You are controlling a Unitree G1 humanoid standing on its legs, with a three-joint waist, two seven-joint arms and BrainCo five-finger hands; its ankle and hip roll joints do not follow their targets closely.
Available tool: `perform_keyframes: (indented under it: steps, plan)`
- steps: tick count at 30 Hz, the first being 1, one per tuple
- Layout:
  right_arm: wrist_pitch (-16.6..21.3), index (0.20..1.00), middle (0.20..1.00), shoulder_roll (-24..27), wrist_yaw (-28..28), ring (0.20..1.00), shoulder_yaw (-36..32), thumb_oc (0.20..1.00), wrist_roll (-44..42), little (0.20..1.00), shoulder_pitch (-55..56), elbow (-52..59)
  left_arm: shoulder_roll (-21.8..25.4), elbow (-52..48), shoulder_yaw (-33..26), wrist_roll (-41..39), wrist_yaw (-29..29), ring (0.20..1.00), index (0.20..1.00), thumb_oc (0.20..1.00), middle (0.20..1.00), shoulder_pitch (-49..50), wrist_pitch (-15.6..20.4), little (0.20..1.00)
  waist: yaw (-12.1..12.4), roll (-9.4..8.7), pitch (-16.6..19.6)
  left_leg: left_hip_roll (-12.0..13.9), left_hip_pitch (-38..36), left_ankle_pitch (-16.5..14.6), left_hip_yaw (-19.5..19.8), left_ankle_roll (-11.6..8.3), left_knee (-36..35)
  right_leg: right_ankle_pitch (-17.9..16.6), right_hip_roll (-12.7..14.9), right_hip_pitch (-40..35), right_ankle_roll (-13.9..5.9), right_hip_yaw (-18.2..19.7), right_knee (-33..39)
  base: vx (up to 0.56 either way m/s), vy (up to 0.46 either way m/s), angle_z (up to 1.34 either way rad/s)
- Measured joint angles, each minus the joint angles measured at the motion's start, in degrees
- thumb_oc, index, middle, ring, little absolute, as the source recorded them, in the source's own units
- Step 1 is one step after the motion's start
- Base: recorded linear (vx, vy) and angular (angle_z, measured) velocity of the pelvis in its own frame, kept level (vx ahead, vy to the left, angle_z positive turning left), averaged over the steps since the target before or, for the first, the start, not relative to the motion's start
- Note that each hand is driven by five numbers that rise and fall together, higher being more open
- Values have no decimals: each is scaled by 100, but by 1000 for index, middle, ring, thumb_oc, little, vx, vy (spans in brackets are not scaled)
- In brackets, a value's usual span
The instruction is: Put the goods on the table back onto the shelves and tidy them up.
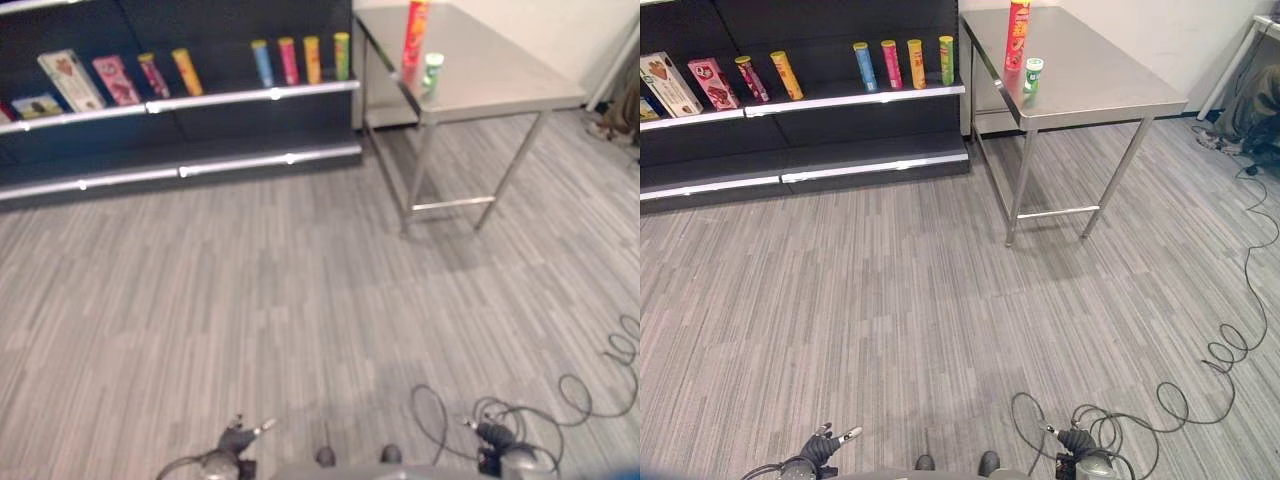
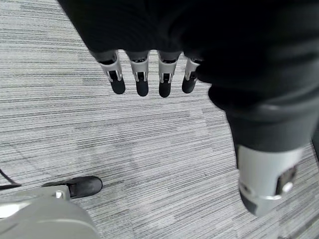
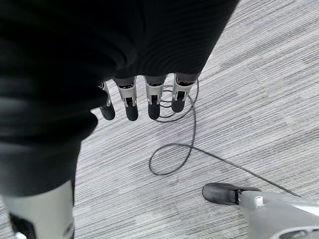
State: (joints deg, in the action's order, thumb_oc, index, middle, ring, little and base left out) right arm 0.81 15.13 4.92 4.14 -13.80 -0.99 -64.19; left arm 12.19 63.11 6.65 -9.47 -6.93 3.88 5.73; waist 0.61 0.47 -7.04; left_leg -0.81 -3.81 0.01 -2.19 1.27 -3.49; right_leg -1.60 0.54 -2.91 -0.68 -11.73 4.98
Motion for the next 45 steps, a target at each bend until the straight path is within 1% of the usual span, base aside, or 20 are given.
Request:
perform_keyframes:
  steps: [12,13,15,18,19,20,21,25,29,30,31,32,35,36,39,40,41,42,43,45]
  plan:
    - [-29,1000,1000,21,-1,1000,-21,1000,32,1000,-37,-64,-10,275,-29,-8,2,1000,1000,1000,1000,-35,-4,1000,17,-16,-69,-23,117,-11,14,25,29,81,56,221,-111,26,-217,23,117,-5]
    - [-20,1000,1000,90,2,1000,-41,1000,30,1000,-127,-16,-58,281,-34,-12,8,1000,1000,1000,1000,-91,-11,1000,88,108,-209,-19,189,-75,39,193,152,458,159,892,-310,59,-1447,18,55,-32]
    - [-46,1000,1000,78,-8,1000,-17,1000,31,1000,-174,-66,-28,294,-54,-12,5,1000,1000,1000,1000,-162,-19,1000,76,43,-326,-136,157,-149,24,292,222,791,685,1386,-401,73,-2366,18,55,-9]
    - [-42,1000,1000,16,-10,1000,-10,1000,31,1000,-151,-60,71,282,-52,-13,2,1000,1000,1000,1000,-147,-11,1000,116,-154,-370,-223,119,-206,11,377,241,880,1359,1618,-631,218,-2991,31,54,1]
    - [-35,1000,1000,-56,-6,1000,-21,1000,31,1000,-133,-72,155,273,-55,-17,4,1000,1000,1000,1000,-178,-9,1000,143,-375,-400,-350,69,-279,54,338,277,394,1477,1516,-805,250,-2867,59,94,-12]
    - [-35,1000,1000,-75,-3,1000,-24,1000,30,1000,-195,-133,166,304,-54,-26,0,1000,1000,1000,1000,-220,-18,1000,155,-418,-462,-358,86,-346,56,326,362,443,1481,1542,-786,287,-2969,22,29,-7]
    - [-25,1000,1000,-28,5,1000,-24,1000,30,1000,-277,-142,112,344,-34,-48,13,1000,1000,1000,1000,-218,-40,1000,91,-341,-549,-263,63,-407,168,308,489,405,1450,1577,-848,300,-3137,0,0,0]
    - [-33,1000,1000,-3,10,1000,-24,1000,31,1000,-239,-167,97,340,-41,-55,11,1000,1000,1000,1000,-274,-34,1000,92,-364,-539,-236,168,-417,158,210,667,393,1383,1430,-814,285,-2835,39,14,0]
    - [-30,1000,1000,-53,51,1000,-19,1000,26,1000,-145,-272,127,404,-49,-62,10,1000,1000,1000,1000,-296,-44,1000,106,-393,-543,-235,243,-691,233,289,972,323,1421,1445,-744,306,-3095,243,-12,5]
    - [-32,1000,1000,-56,52,1000,-30,1000,25,1000,-145,-266,138,371,-43,-66,8,1000,1000,1000,1000,-343,-55,1000,94,-391,-567,-241,212,-762,336,337,970,467,1483,1644,-717,264,-3359,490,-127,10]
    - [-42,1000,1000,-86,52,1000,-22,1000,25,1000,-143,-257,175,296,-85,-69,4,1000,1000,1000,1000,-330,-59,1000,95,-331,-599,-139,223,-715,405,377,964,606,1373,1702,-634,84,-3043,204,-67,15]
    - [-44,1000,1000,-98,54,1000,-22,1000,24,1000,-108,-216,191,266,-157,-71,5,1000,1000,1000,1000,-356,-59,1000,18,-371,-598,-123,232,-759,486,319,955,576,1317,1809,-682,3,-2869,206,-68,16]
    - [-37,1000,1000,-131,65,1000,-22,1000,22,1000,-62,-61,256,237,-273,-90,-16,1000,1000,1000,1000,-331,-59,1000,-86,-487,-610,-18,220,-768,546,273,967,333,1193,2099,-706,-76,-2196,350,-57,24]
    - [-43,1000,1000,-134,63,1000,-12,1000,20,1000,57,-45,195,210,-277,-91,-20,1000,1000,1000,1000,-334,-37,1000,-138,-557,-587,-6,147,-954,634,228,994,239,1179,2276,-785,-158,-2127,968,-137,24]
    - [-46,1000,1000,-159,67,1000,1,1000,21,1000,74,-61,221,326,-261,-84,-20,1000,1000,1000,1000,-325,-56,1000,-266,-569,-549,193,214,-1258,992,-115,1244,313,908,2249,-945,-175,-1525,717,-138,57]
    - [-45,1000,1000,-165,67,1000,1,1000,20,1000,112,-176,192,318,-235,-84,-30,1000,1000,1000,1000,-296,-37,1000,-270,-550,-522,381,18,-1333,1143,-245,1095,246,780,2189,-531,-213,-1721,423,-115,84]
    - [-49,1000,1000,-156,58,1000,5,1000,20,1000,183,-193,154,316,-213,-82,-28,1000,1000,1000,1000,-294,-39,1000,-311,-467,-451,512,-38,-1392,1295,-242,1015,322,659,2116,-423,-246,-1750,428,-115,81]
    - [-40,1000,1000,-108,72,1000,-7,1000,16,1000,265,-228,57,298,-203,-83,9,1000,1000,1000,1000,-187,-50,1000,-305,-245,-260,809,-48,-1456,1537,-489,1302,424,312,1959,-294,-434,-1644,374,-111,45]
    - [-29,1000,1000,-101,77,1000,-5,1000,10,1000,155,-213,48,306,-216,-83,21,1000,1000,1000,1000,-177,-58,1000,-241,-239,-247,777,103,-1479,1681,-720,2097,450,191,1827,-134,-511,-1536,236,-72,46]
    - [93,1000,1000,-60,84,1000,6,1000,-74,1000,108,7,44,284,-223,-84,27,1000,1000,1000,1000,-224,-62,1000,-186,-352,-229,601,1063,-926,1560,-855,4594,307,-13,1421,292,-630,-1130,118,-36,19]
